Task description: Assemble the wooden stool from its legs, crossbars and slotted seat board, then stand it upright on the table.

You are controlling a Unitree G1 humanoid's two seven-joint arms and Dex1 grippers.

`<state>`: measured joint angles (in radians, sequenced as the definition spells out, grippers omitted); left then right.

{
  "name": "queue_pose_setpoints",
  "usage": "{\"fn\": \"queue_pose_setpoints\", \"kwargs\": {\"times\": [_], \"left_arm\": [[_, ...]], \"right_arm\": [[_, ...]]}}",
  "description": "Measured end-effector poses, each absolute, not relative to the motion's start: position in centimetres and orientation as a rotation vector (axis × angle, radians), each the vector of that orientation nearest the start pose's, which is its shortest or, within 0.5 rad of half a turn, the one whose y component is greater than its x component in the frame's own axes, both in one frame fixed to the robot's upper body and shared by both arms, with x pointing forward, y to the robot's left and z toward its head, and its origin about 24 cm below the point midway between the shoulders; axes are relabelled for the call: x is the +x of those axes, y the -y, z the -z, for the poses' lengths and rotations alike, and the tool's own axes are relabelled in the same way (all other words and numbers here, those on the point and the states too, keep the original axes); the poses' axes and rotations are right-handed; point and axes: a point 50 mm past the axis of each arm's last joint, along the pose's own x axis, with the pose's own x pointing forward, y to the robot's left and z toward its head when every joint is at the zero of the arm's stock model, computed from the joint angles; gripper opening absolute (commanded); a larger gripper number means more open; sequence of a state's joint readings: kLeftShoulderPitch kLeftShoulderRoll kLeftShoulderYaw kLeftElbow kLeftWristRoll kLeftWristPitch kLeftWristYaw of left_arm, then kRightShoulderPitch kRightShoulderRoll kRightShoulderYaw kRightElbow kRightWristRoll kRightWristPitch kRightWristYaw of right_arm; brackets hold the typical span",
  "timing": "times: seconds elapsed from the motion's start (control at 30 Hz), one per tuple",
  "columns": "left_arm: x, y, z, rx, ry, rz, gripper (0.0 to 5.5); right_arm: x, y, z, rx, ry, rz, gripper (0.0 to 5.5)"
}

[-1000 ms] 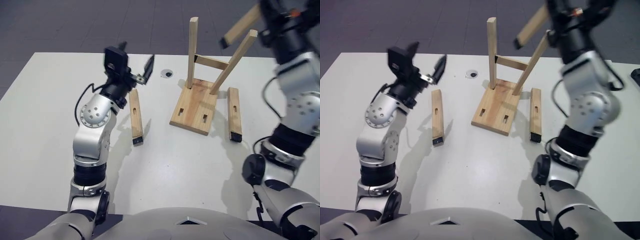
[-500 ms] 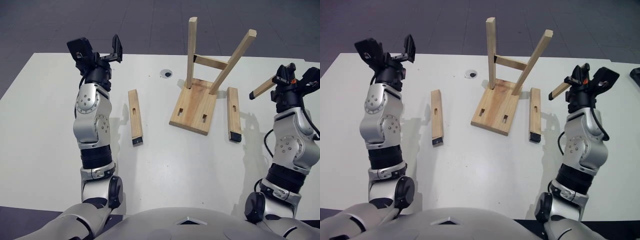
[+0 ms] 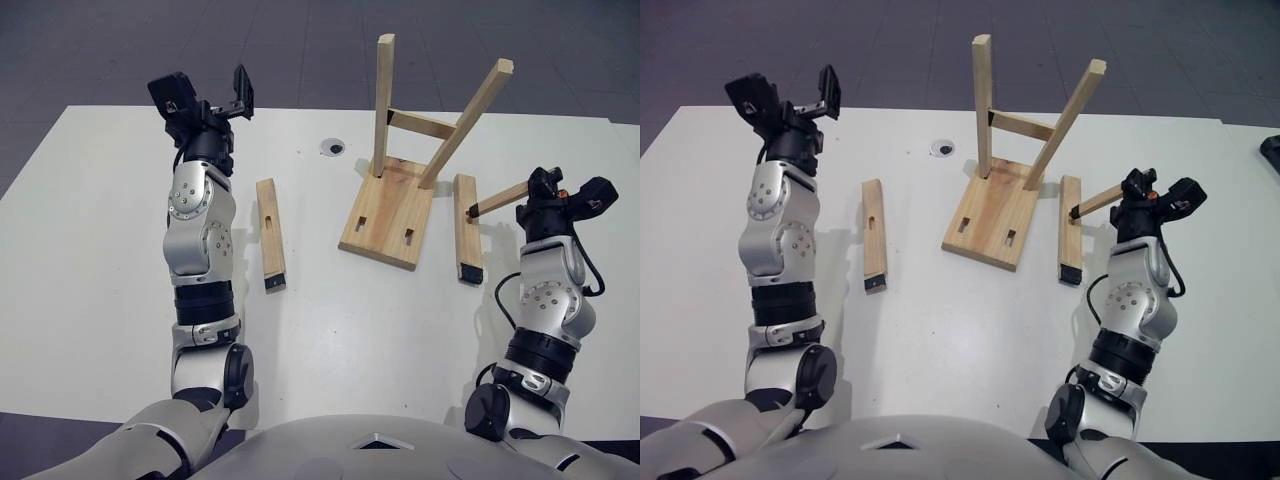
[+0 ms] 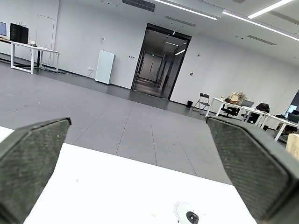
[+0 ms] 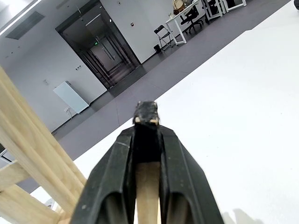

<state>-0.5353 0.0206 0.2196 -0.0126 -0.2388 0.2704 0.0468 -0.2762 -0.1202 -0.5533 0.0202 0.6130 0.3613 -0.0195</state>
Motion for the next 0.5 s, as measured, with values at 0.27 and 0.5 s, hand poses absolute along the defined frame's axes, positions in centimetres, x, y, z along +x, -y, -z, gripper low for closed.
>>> {"fn": "queue_pose_setpoints", "kwargs": {"times": [0.27, 0.5], "left_arm": [[33.4, -15.47, -17.41, -0.265, 0.276, 0.009, 5.4], [33.4, -15.44, -17.42, -0.264, 0.276, 0.01, 5.4]], "right_arm": [[28.3, 26.91, -8.56, 0.599, 0.065, 0.307, 0.41], [28.55, 27.01, -8.97, 0.495, 0.046, 0.309, 0.41]]}}
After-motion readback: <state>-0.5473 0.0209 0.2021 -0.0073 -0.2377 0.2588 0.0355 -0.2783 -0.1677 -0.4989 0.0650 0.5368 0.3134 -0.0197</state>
